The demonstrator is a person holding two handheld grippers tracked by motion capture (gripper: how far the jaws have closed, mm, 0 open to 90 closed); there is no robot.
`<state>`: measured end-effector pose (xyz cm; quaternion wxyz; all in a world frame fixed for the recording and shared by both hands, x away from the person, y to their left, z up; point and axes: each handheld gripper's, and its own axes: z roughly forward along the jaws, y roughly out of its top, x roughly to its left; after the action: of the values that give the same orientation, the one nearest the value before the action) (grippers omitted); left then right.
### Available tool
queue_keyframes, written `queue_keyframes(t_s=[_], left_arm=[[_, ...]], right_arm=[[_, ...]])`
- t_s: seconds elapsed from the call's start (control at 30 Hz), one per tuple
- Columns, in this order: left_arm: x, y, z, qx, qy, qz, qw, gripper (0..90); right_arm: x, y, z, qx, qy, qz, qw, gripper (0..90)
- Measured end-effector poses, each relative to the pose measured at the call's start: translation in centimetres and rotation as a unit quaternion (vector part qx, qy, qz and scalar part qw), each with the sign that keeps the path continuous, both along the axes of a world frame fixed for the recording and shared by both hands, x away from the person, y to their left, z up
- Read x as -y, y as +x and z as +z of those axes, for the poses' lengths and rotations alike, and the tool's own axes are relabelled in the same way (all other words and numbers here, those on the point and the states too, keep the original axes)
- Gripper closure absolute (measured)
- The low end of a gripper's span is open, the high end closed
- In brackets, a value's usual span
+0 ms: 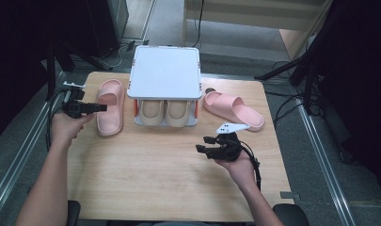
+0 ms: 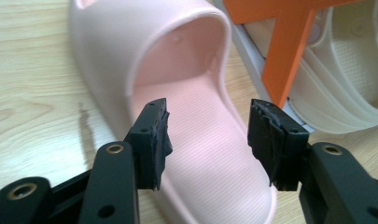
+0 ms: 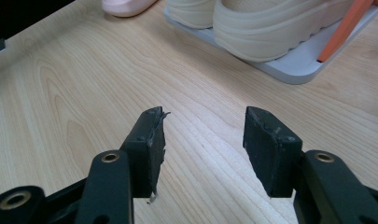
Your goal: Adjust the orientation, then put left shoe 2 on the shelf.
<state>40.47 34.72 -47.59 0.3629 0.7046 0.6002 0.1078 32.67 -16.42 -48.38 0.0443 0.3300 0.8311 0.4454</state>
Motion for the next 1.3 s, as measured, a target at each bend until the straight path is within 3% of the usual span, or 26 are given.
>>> queue_keyframes(t_s=[0.27, 0.57, 1.3], left_arm=[[-1.8, -0.5, -0.3, 0.001, -0.003, 0.021, 0.9998, 44.6], [-2.7, -0.1, -1.2, -0.002, 0.001, 0.035, 0.9994, 43.9], [-2.9, 2.6, -3.2, -0.004, 0.007, 0.047, 0.9989, 43.2]], right_arm=[[-0.4, 0.2, -0.1, -0.001, -0.002, 0.007, 1.0000, 48.9], [-0.6, 0.1, -0.2, -0.003, -0.005, 0.007, 1.0000, 48.7], [1.0, -1.0, -0.6, -0.007, -0.005, -0.022, 0.9997, 48.6]])
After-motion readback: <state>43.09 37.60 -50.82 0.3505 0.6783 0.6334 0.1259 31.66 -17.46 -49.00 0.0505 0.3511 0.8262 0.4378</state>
